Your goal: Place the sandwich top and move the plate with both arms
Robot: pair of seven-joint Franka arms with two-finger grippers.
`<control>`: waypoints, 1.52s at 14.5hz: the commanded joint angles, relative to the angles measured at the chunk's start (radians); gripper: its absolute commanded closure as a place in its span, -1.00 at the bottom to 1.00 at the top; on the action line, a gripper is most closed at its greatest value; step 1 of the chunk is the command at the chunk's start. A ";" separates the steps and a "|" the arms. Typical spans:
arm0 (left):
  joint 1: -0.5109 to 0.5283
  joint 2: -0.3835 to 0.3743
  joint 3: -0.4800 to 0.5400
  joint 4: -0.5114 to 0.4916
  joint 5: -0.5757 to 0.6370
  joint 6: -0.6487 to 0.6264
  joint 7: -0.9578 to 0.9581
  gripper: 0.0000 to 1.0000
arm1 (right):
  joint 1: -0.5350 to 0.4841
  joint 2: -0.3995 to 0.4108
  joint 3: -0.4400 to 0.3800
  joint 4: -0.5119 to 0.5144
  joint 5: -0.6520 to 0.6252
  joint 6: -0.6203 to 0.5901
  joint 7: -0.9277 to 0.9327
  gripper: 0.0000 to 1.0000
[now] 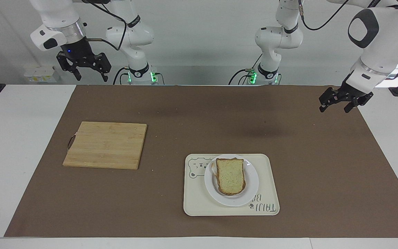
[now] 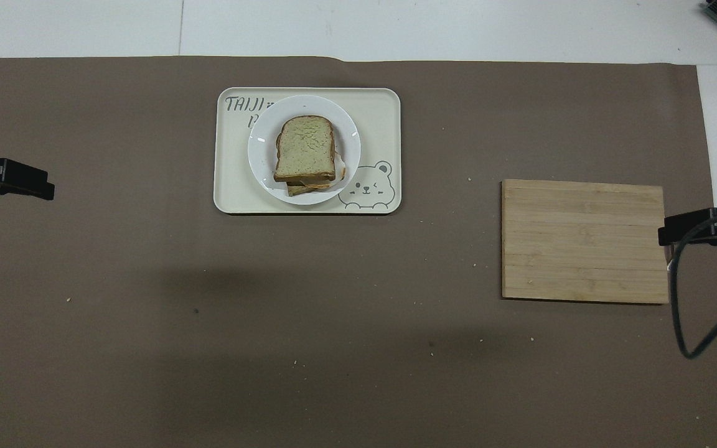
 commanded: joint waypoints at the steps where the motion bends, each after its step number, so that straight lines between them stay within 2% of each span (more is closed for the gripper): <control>1: -0.009 -0.030 0.000 -0.030 0.026 -0.007 -0.016 -1.00 | -0.012 -0.003 0.001 0.001 0.019 -0.001 -0.029 -1.00; 4: -0.027 -0.024 0.001 -0.014 0.037 -0.008 -0.048 -1.00 | -0.012 -0.003 0.001 0.001 0.019 -0.001 -0.029 -1.00; 7: 0.012 -0.028 -0.016 -0.001 0.042 -0.025 -0.058 -1.00 | -0.012 -0.003 0.001 0.001 0.019 -0.001 -0.029 -1.00; 9: 0.095 -0.030 -0.104 0.001 0.043 -0.033 -0.056 -1.00 | -0.012 -0.003 -0.001 0.001 0.019 -0.001 -0.029 -1.00; 11: 0.114 -0.030 -0.146 0.013 0.066 -0.038 -0.054 -1.00 | -0.012 -0.003 -0.001 0.001 0.019 -0.001 -0.029 -1.00; 22: 0.118 -0.036 -0.139 0.010 0.065 -0.042 -0.051 -1.00 | -0.012 -0.003 -0.001 0.001 0.019 -0.001 -0.029 -1.00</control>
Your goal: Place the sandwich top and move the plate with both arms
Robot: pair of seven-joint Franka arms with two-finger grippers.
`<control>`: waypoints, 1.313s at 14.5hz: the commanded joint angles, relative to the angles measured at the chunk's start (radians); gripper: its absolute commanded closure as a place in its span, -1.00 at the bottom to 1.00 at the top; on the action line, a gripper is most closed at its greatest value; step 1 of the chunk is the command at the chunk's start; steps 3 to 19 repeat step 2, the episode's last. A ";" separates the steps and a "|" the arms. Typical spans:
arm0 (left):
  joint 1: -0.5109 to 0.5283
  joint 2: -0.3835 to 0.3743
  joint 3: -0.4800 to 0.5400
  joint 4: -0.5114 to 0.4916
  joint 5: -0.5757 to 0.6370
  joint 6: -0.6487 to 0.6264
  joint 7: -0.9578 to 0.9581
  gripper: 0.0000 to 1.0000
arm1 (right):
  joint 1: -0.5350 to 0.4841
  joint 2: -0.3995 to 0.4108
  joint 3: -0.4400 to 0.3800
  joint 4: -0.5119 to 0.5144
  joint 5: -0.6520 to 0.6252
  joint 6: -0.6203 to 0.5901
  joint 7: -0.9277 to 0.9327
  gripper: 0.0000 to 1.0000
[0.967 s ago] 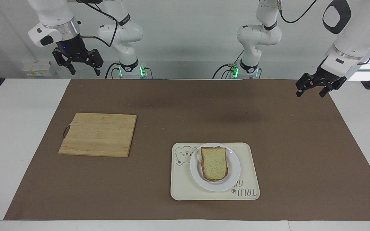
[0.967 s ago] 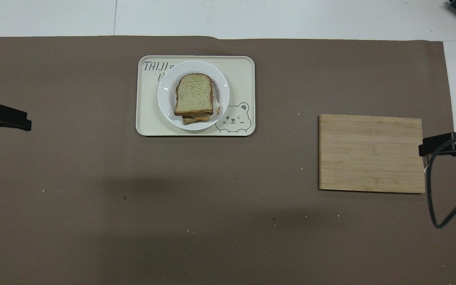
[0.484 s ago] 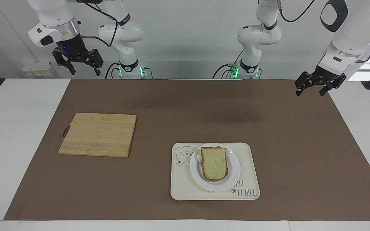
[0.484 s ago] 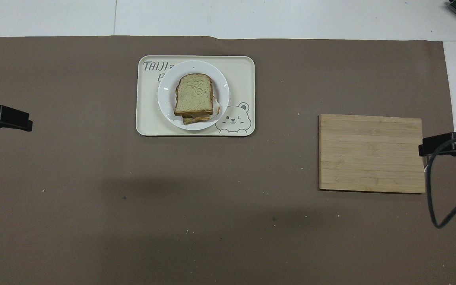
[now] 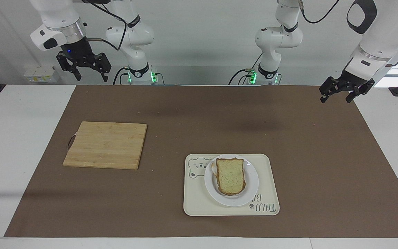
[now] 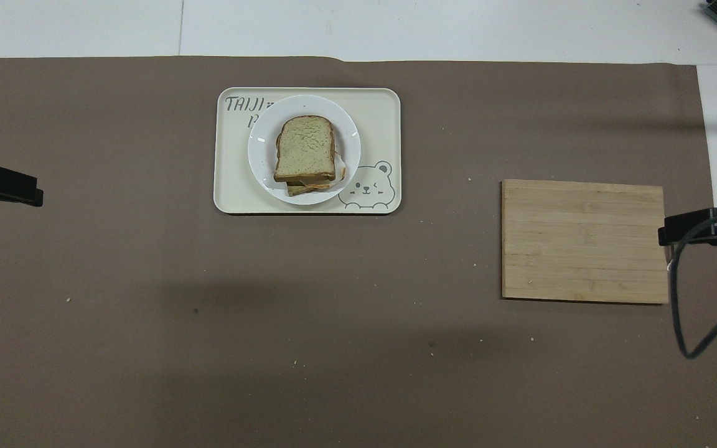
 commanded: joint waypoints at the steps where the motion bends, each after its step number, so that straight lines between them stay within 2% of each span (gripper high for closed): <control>1: 0.013 -0.009 -0.010 0.010 0.021 -0.038 -0.006 -1.00 | -0.012 -0.003 0.001 0.001 0.019 -0.001 -0.029 -1.00; 19: 0.013 -0.010 -0.010 0.010 0.021 -0.046 -0.009 -1.00 | -0.012 -0.003 0.001 0.001 0.019 -0.001 -0.029 -1.00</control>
